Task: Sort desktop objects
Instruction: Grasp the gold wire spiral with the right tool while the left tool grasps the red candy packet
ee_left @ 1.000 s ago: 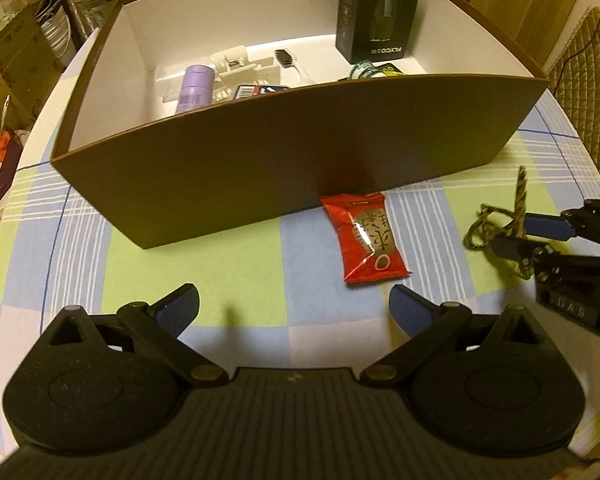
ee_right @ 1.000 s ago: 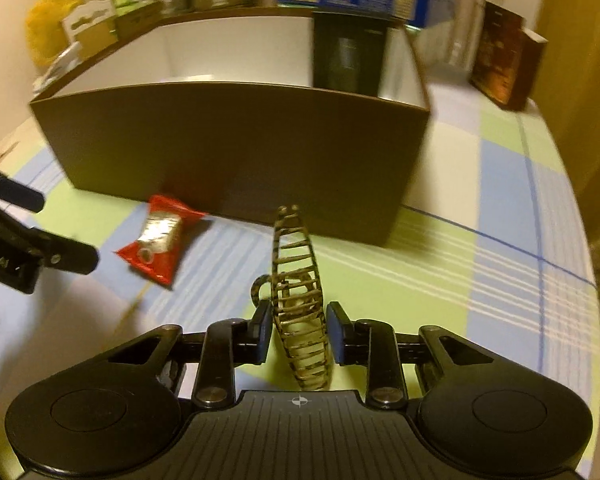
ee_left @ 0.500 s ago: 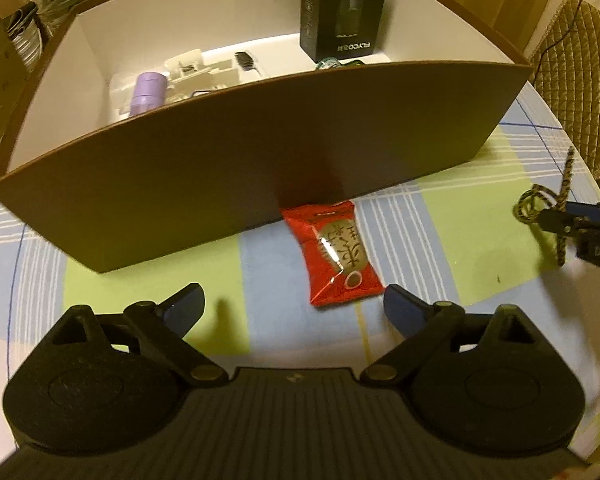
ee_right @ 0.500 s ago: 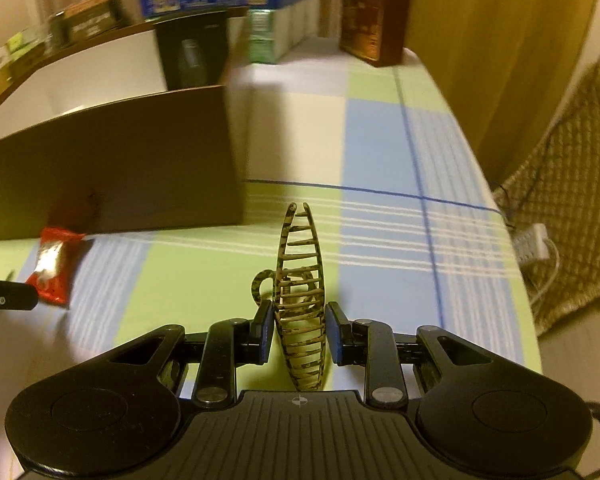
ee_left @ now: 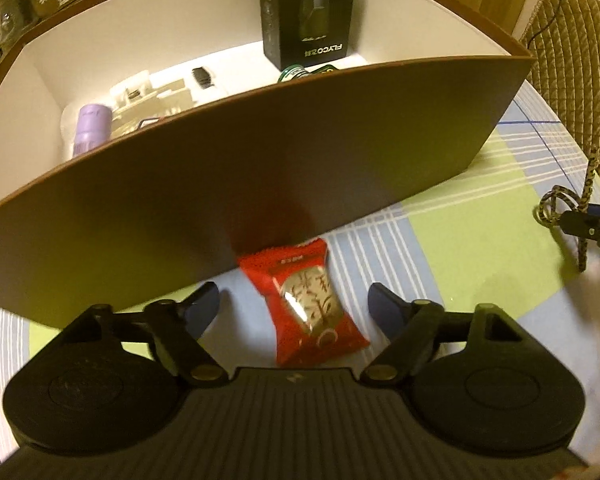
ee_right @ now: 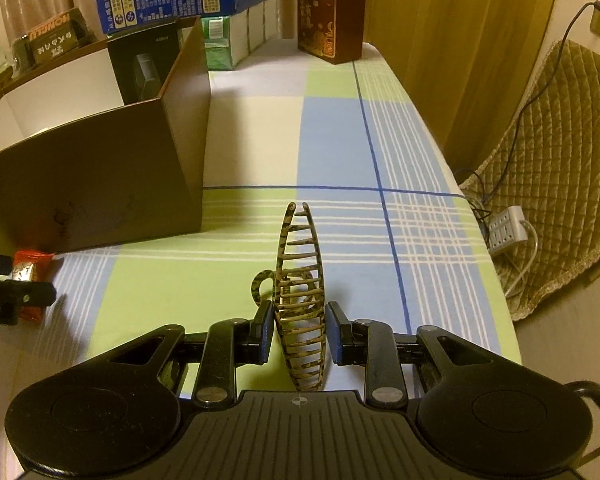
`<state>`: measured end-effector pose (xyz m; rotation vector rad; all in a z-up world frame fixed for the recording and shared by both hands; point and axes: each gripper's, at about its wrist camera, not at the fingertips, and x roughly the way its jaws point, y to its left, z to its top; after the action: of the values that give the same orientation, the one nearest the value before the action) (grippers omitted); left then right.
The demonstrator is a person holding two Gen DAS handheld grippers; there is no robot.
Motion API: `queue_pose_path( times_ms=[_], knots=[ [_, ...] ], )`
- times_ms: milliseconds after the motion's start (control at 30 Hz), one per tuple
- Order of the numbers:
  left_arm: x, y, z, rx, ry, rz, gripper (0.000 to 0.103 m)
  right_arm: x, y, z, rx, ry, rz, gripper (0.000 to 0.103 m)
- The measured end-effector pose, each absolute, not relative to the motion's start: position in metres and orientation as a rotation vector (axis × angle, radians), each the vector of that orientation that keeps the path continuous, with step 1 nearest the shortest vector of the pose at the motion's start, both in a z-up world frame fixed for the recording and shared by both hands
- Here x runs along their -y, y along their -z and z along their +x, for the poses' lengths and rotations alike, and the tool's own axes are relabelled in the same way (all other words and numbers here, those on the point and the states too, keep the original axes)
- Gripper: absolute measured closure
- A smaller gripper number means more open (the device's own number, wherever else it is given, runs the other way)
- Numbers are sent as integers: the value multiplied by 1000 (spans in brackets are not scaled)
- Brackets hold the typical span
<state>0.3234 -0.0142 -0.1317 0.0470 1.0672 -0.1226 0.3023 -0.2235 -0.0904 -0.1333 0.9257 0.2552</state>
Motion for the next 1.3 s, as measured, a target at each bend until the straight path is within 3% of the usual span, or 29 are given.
queue_pose_path(
  times_ms=[167, 233, 333, 700, 767, 833, 900, 933, 1200, 1300],
  knots=[
    [13, 136, 326, -1057, 136, 50, 47, 225, 91, 304, -927, -260, -124, 78],
    [13, 135, 323, -1047, 163, 58, 64, 225, 92, 304, -930, -265, -120, 78],
    [11, 134, 319, -1047, 186, 63, 71, 225, 93, 305, -933, -274, -119, 78],
    [-21, 130, 291, -1086, 115, 29, 71, 223, 91, 306, -923, -326, -138, 74],
    [-33, 129, 287, -1094, 82, 3, 70, 221, 91, 306, -912, -332, -161, 59],
    [-42, 129, 290, -1101, 59, -17, 65, 219, 91, 306, -890, -337, -181, 52],
    [-48, 129, 289, -1111, 37, -31, 53, 217, 92, 308, -877, -343, -204, 52],
    [-50, 129, 289, -1111, 28, -37, 52, 215, 93, 309, -876, -343, -217, 52],
    [-43, 129, 290, -1099, 28, -19, 52, 211, 100, 316, -884, -349, -243, 53],
    [-38, 128, 292, -1092, 44, -14, 59, 211, 100, 316, -885, -349, -248, 56]
  ],
)
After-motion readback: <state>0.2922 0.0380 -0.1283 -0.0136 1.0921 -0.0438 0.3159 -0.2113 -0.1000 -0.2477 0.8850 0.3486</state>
